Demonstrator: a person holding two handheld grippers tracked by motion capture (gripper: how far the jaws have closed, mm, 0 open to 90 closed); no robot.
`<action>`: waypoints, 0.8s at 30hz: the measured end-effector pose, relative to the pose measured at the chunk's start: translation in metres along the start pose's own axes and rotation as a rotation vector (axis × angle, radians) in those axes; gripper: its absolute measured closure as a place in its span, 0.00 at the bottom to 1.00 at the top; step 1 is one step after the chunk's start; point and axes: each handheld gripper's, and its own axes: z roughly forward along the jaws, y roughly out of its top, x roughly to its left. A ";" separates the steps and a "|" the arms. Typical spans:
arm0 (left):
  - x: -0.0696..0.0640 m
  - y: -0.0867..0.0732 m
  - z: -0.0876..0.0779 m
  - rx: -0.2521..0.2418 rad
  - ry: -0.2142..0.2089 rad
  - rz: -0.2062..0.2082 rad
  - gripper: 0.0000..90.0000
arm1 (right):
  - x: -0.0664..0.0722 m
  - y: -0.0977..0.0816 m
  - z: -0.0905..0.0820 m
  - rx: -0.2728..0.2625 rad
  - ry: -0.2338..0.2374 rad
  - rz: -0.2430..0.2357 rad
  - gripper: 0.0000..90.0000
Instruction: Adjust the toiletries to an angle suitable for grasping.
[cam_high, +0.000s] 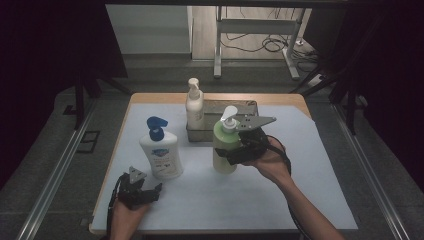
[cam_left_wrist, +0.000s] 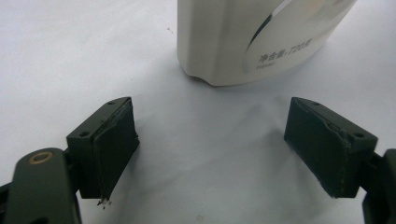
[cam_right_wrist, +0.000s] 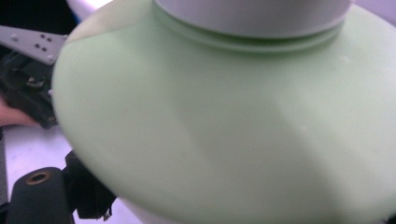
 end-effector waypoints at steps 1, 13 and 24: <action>0.000 0.000 0.000 0.000 0.000 0.000 0.19 | -0.001 0.002 0.000 -0.001 -0.005 0.001 0.14; 0.000 0.000 0.000 -0.002 0.000 -0.003 0.19 | -0.016 0.025 0.006 -0.010 -0.061 0.010 0.14; 0.000 0.000 0.000 -0.002 -0.001 -0.004 0.18 | -0.034 0.042 0.016 -0.010 -0.106 0.034 0.14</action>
